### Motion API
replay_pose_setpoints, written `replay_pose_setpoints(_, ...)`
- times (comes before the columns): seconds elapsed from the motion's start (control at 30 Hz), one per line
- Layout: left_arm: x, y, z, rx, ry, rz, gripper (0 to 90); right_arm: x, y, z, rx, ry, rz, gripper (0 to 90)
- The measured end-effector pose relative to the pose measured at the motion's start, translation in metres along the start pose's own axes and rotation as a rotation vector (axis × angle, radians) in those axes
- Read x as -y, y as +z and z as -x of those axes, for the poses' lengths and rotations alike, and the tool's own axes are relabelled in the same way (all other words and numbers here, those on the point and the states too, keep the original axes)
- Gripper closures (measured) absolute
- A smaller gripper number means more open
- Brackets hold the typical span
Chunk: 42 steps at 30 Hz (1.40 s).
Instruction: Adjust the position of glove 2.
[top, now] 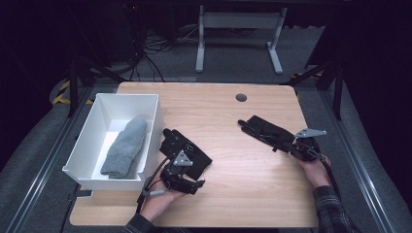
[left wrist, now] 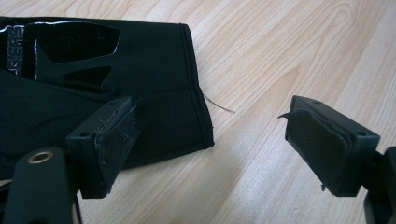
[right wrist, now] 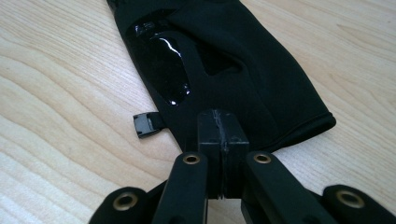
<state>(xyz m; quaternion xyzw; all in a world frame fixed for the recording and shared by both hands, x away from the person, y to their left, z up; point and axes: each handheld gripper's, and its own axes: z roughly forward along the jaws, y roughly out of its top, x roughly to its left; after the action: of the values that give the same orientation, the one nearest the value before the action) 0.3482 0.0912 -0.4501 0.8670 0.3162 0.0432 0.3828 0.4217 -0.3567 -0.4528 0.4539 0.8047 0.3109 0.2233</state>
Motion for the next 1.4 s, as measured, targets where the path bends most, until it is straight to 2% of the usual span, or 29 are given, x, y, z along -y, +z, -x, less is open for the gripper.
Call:
replay_pose_setpoints(0.23,0.0,0.002,-0.001,0.003,0.0,-0.008,17.5,0.001,-0.003,-0.007,-0.046,-0.013,-0.016,90.0)
replay_pose_setpoints(0.53,-0.001,-0.001,-0.003,-0.007,-0.002,0.0,17.5,0.004,-0.01,-0.031,-0.114,-0.055,-0.033,90.0)
replay_pose_setpoints(0.83,-0.001,-0.003,-0.005,-0.005,0.0,0.0,17.8,0.006,-0.016,-0.066,-0.185,-0.111,-0.058,90.0)
replay_pose_setpoints(0.9,-0.001,-0.003,-0.004,-0.004,0.001,-0.001,17.9,0.007,-0.018,-0.075,-0.221,-0.113,-0.058,90.0)
replay_pose_setpoints(0.97,-0.001,-0.003,-0.004,0.0,0.0,0.0,18.0,0.007,-0.019,-0.082,-0.23,-0.131,-0.065,90.0)
replay_pose_setpoints(1.13,-0.002,-0.002,-0.003,0.005,0.0,0.004,18.1,0.008,-0.02,-0.103,-0.3,-0.153,-0.063,90.0)
replay_pose_setpoints(1.2,-0.002,-0.003,-0.003,0.005,-0.002,0.002,18.2,0.007,-0.021,-0.111,-0.313,-0.172,-0.068,90.0)
replay_pose_setpoints(1.3,-0.002,-0.003,-0.003,0.002,0.001,0.004,18.3,0.004,-0.024,-0.114,-0.319,-0.186,-0.054,90.0)
replay_pose_setpoints(1.4,-0.002,-0.003,-0.003,0.002,0.002,0.006,18.4,-0.004,-0.025,-0.105,-0.284,-0.162,-0.014,90.0)
